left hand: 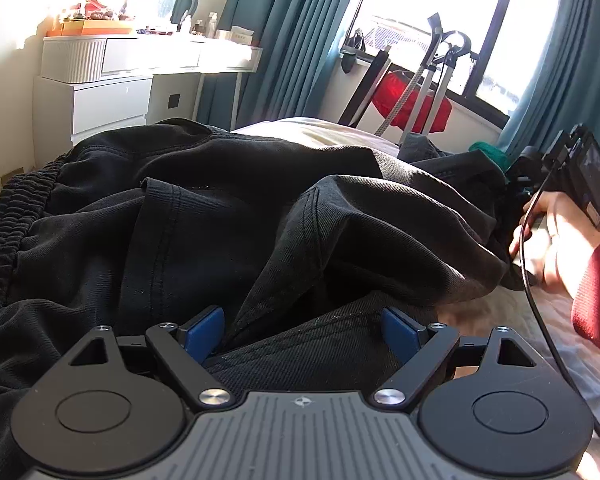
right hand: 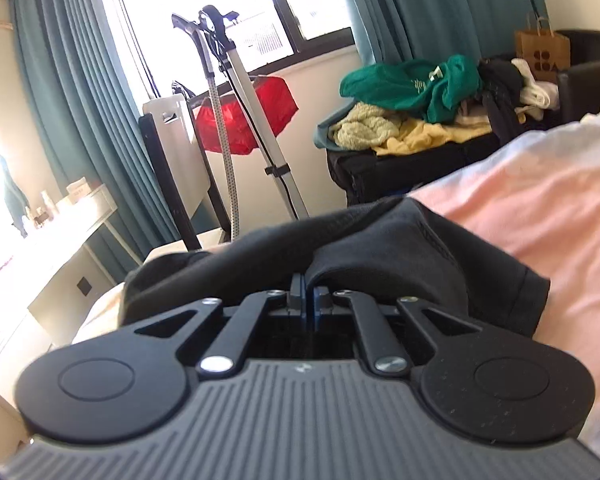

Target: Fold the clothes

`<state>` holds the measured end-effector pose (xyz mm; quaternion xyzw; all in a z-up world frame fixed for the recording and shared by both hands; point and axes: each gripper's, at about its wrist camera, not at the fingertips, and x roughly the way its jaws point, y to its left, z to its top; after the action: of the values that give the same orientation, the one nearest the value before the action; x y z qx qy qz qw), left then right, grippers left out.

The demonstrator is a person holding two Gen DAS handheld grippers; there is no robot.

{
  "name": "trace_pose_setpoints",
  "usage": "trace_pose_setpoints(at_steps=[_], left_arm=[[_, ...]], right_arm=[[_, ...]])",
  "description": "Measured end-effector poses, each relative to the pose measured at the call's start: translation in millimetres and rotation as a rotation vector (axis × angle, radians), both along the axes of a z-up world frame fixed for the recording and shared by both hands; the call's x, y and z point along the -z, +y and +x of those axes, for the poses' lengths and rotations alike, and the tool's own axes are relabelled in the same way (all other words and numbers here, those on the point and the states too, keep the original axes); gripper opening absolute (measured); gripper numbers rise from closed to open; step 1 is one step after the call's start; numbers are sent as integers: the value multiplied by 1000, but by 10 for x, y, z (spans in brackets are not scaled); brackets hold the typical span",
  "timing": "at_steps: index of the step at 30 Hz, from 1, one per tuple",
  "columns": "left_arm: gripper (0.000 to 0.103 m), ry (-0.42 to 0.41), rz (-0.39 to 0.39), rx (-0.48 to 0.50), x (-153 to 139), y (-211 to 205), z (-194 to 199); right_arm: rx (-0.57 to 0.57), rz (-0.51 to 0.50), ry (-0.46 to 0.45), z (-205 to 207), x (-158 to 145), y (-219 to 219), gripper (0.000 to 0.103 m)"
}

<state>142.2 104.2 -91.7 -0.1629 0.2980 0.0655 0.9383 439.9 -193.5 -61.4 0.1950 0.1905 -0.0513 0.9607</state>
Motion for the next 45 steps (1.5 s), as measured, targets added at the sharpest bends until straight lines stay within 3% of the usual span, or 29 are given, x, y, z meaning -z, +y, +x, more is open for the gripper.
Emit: trace_pose_setpoints(at_steps=[4, 9, 12, 14, 19, 22, 24, 25, 26, 28, 31, 34, 36, 42, 45], left_arm=[[87, -31, -25, -4, -45, 14, -64], [87, -124, -138, 32, -60, 41, -104], [87, -156, -117, 58, -52, -22, -69], [87, -149, -83, 72, -29, -86, -32], [87, -146, -41, 94, 43, -161, 1], [87, -143, -29, 101, 65, -175, 3], [87, -143, -28, 104, 64, -180, -15], [87, -143, -29, 105, 63, -182, -25], [87, -143, -32, 106, 60, -184, -33], [87, -143, -33, 101, 60, -183, -49], [85, -141, -20, 82, 55, -209, -76], [85, -133, -10, 69, 56, -234, -89], [85, -134, 7, 68, 64, -271, -107], [86, -154, 72, 70, 114, -372, -87], [86, -162, 74, 66, 145, -377, -46]], right_arm=[[0, -87, -99, 88, -486, 132, 5], [-78, -152, -237, 371, -1253, 355, 5], [-162, -193, -303, 554, -1613, 592, 5], [-182, -232, -297, 671, -1627, 742, 5], [-198, -255, -115, 928, -1103, 850, 8], [-221, -253, -57, 886, -826, 749, 13], [-233, -206, -53, 770, -764, 580, 46], [-230, -167, -59, 694, -746, 470, 74], [-214, -106, -89, 569, -737, 313, 89], [-176, 16, -143, 325, -708, -8, 87], [-47, 220, -152, 29, -472, -595, 87], [78, 591, -56, -138, 142, -1103, 89], [53, 785, 17, -143, 574, -1174, 89], [-82, 853, 103, 35, 1086, -640, 89], [18, 775, 61, 165, 1073, -469, 88]])
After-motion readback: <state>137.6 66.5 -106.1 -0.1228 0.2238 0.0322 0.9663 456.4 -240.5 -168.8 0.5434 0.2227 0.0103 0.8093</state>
